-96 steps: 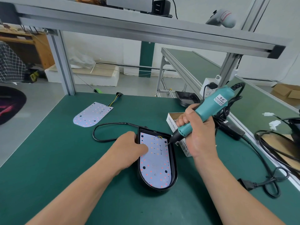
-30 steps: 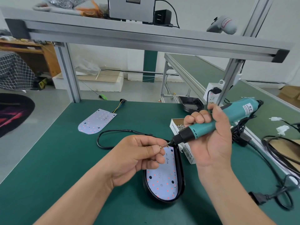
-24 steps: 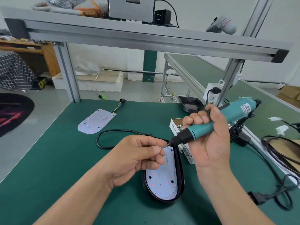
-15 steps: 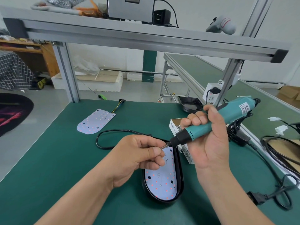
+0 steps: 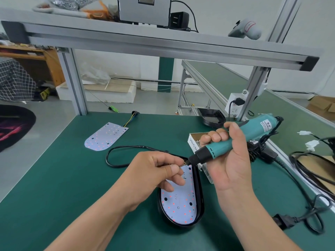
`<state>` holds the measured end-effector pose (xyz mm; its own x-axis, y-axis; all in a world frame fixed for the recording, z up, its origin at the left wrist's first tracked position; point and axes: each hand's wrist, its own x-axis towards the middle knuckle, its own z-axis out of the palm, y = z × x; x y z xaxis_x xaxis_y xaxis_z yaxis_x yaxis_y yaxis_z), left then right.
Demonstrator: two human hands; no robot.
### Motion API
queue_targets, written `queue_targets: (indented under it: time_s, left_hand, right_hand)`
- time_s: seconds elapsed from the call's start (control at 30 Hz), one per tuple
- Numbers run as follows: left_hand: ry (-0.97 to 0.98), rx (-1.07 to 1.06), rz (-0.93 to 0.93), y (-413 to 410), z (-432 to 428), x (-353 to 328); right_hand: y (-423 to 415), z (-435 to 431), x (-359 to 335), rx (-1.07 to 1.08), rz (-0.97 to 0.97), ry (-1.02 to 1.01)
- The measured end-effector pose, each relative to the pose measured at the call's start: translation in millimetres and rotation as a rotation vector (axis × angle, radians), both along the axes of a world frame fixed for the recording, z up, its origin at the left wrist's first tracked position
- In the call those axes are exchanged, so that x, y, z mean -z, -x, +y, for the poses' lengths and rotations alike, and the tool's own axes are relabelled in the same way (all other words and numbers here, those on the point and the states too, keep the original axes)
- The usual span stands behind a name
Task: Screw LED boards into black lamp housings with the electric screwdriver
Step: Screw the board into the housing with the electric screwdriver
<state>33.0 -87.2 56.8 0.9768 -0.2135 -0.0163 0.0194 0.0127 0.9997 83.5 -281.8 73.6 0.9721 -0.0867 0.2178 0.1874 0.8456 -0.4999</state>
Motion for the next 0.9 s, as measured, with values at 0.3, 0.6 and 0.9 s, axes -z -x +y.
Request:
queue_targets:
  time_s: [0.3,0.6,0.9]
  left_hand:
    - [0.035,-0.016,0.040,-4.5,5.0,5.2]
    - [-0.211,-0.294,0.248,-27.7,23.4,16.6]
    - [-0.399,-0.065,0.208,-24.1,11.6,27.7]
  right_hand:
    - [-1.4,-1.2,1.7,0.039,0.040,-0.039]
    - [-14.0,0.0,5.8,0.073,0.009,0.017]
    - [-36.4,14.4,22.8,0.113,0.056,0.135]
